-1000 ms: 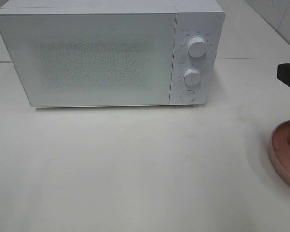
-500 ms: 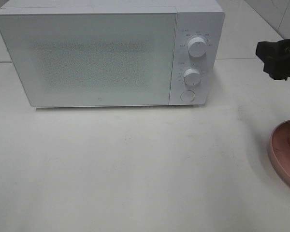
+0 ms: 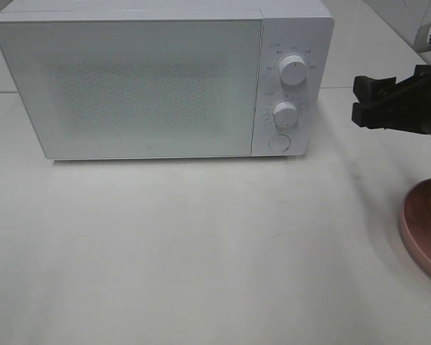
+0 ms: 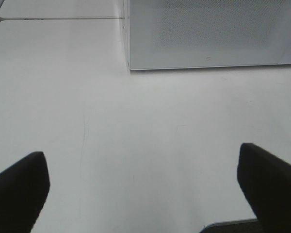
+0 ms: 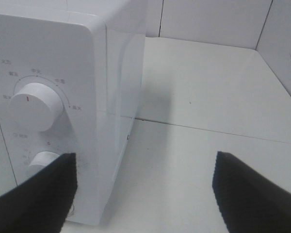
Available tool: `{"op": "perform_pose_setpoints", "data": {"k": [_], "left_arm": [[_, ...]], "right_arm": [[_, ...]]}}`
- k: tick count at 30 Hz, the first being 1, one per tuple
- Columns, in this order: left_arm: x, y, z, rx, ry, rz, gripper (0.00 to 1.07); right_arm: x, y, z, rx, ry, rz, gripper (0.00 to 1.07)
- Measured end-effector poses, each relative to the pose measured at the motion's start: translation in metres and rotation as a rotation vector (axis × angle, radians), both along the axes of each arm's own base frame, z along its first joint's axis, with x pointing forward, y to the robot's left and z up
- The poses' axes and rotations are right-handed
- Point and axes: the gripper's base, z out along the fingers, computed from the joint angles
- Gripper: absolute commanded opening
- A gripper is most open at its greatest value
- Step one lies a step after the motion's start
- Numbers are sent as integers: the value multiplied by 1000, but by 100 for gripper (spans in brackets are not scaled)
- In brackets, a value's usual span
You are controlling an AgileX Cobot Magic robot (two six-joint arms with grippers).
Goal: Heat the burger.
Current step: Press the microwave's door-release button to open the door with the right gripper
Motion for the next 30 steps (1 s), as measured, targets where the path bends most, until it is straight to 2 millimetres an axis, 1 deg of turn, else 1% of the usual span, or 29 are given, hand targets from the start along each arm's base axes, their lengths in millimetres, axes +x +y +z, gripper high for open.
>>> {"op": "perform_pose_setpoints", "data": {"k": [1,2,3,5,7,8,10,11,13,14,15,17,18,20,25,30], "left_arm": [[0,0,0,0,0,0,98],[0,0,0,0,0,0,98],[0,0,0,0,0,0,98],[0,0,0,0,0,0,98],[0,0,0,0,0,0,98],[0,0,0,0,0,0,98],[0,0,0,0,0,0,98],[0,0,0,0,0,0,98],[0,0,0,0,0,0,98],[0,0,0,0,0,0,98],[0,0,0,0,0,0,98],[0,0,0,0,0,0,98],[0,0,0,0,0,0,98],[0,0,0,0,0,0,98],[0,0,0,0,0,0,98],[0,0,0,0,0,0,98]], "right_arm": [[0,4,-2,-4,-7,-1,75],[0,4,-2,-4,-7,-1,75],[0,11,-6,-6,-12,-28,75],[0,12,-8,-3,-13,-43,75],[0,19,-17,13,-6,-102,75],[0,19,-17,13,-6,-102,75],[-2,27,-25,13,-5,-123,75],[-2,27,-25,13,-5,-123,75],[-4,39,-32,-4,1,-99,75],[-4,39,-32,-4,1,-99,75],[-6,46,-38,-19,10,-83,75],[-6,48,-40,-23,12,-81,75],[-9,54,-44,-31,17,-69,75],[-10,57,-46,-34,18,-70,75],[-16,69,-60,-61,46,-57,75],[-19,73,-65,-45,55,-51,75]]}}
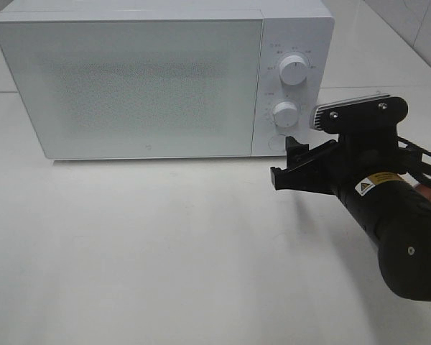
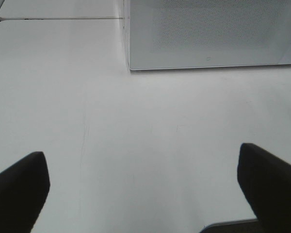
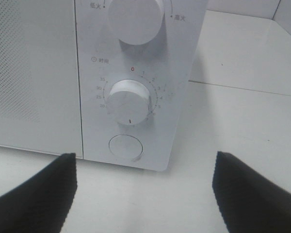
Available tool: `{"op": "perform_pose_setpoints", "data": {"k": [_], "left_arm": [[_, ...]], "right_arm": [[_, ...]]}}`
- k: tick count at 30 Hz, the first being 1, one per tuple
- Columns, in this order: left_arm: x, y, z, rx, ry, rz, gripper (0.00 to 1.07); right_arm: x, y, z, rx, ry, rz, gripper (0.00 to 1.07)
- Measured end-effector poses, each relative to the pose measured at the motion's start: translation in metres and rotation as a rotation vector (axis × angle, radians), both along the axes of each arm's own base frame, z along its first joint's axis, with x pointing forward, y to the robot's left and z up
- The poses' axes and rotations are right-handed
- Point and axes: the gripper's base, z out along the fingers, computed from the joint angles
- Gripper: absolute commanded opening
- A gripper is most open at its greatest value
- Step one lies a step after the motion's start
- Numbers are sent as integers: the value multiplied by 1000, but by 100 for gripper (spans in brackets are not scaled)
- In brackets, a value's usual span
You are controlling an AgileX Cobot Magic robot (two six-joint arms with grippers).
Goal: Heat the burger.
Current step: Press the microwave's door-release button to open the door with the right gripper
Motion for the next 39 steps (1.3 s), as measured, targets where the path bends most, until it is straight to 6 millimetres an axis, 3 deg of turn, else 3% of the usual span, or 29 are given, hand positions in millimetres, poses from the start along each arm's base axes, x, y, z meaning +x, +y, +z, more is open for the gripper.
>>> {"op": "perform_pose_setpoints", "data": {"k": [4,13,15,18,20,21,23,32,39], "left_arm": [[0,0,0,0,0,0,98],[0,0,0,0,0,0,98],[0,0,0,0,0,0,98],[0,0,0,0,0,0,98],[0,0,0,0,0,0,98],[0,0,0,0,0,0,98],[0,0,0,0,0,0,98],[0,0,0,0,0,0,98],[0,0,0,0,0,0,98]], "right_arm": [[0,-1,-1,46,-2,-21,74],[0,-1,-1,295,-8,-67,61],[0,-1,-1,451,-9,-95,54],[0,-1,-1,513,-9,-106,52],[0,-1,-3,764,5,-154,43],[0,-1,-3,764,5,-154,43],[-1,0,-5,933,23,-192,31],[-1,0,-7,1289,42,-277,4],[-2,1,-10,1528,66,-349,0]]}}
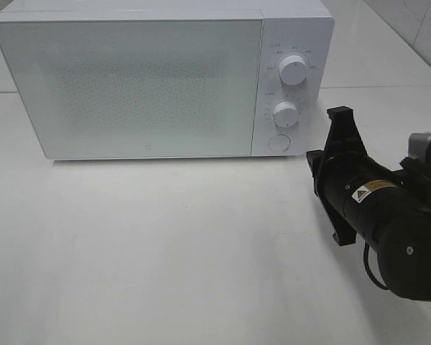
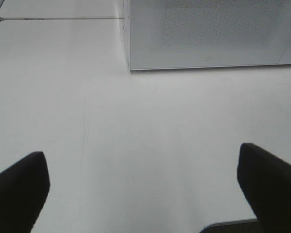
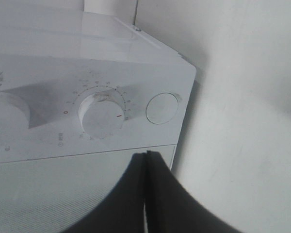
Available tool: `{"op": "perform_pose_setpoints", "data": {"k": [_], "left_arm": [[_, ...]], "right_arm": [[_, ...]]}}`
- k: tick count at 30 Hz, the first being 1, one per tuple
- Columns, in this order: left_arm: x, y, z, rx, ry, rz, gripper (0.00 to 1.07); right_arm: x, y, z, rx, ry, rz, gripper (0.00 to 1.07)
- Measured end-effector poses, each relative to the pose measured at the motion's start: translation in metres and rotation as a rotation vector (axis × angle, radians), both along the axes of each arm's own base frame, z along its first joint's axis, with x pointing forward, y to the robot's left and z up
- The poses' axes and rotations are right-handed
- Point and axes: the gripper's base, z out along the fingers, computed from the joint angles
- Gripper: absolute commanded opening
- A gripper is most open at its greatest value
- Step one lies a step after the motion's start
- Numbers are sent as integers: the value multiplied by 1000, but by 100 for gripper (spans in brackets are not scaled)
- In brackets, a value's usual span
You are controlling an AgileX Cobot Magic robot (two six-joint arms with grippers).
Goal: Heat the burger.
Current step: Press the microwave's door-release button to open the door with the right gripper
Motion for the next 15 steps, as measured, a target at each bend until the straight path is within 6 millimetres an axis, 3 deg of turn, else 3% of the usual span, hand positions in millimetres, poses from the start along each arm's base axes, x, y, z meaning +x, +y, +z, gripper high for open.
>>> {"op": "perform_pose_setpoints", "data": {"k": [4,15], "left_arm": [[0,0,0,0,0,0,98],[0,0,0,0,-1,0,98]], "right_arm": [[0,0,0,90,2,-26,0],[8,7,-15,82,34,-38,0]]}}
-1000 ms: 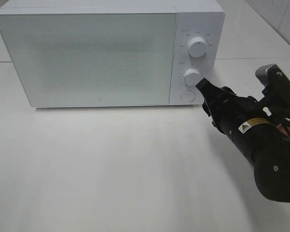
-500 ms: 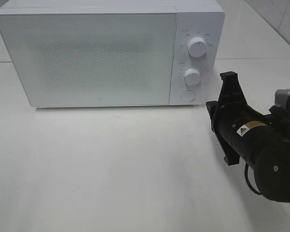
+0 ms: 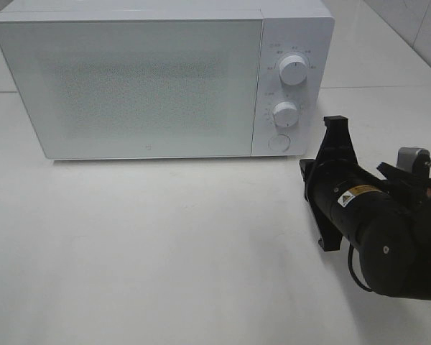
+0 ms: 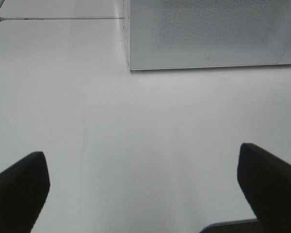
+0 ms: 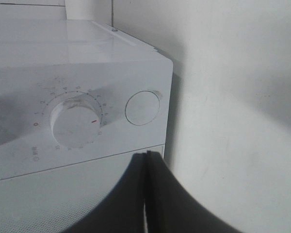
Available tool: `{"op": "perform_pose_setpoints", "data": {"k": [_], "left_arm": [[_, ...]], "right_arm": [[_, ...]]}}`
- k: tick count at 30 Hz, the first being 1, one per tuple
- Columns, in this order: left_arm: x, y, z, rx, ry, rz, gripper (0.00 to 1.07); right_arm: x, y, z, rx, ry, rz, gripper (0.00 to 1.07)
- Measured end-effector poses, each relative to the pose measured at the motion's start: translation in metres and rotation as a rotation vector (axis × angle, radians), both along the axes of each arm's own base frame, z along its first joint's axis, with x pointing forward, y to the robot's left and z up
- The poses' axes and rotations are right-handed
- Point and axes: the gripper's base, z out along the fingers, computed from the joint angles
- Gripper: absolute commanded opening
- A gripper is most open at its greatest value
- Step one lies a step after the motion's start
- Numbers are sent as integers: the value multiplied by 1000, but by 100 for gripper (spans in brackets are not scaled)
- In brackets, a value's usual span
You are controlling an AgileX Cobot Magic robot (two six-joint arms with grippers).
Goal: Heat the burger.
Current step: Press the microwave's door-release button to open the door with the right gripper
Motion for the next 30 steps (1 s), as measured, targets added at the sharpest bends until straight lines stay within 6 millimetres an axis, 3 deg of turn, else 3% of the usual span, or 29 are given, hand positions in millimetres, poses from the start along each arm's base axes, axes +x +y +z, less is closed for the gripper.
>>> {"op": "perform_pose_setpoints", "data": {"k": [8,30], "left_arm": [[0,0,0,0,0,0,98],[0,0,0,1,0,1,98]], "right_arm": [[13,9,-6,9,-6,-9,0],[64,5,-25,-13,-13,1,0]]}}
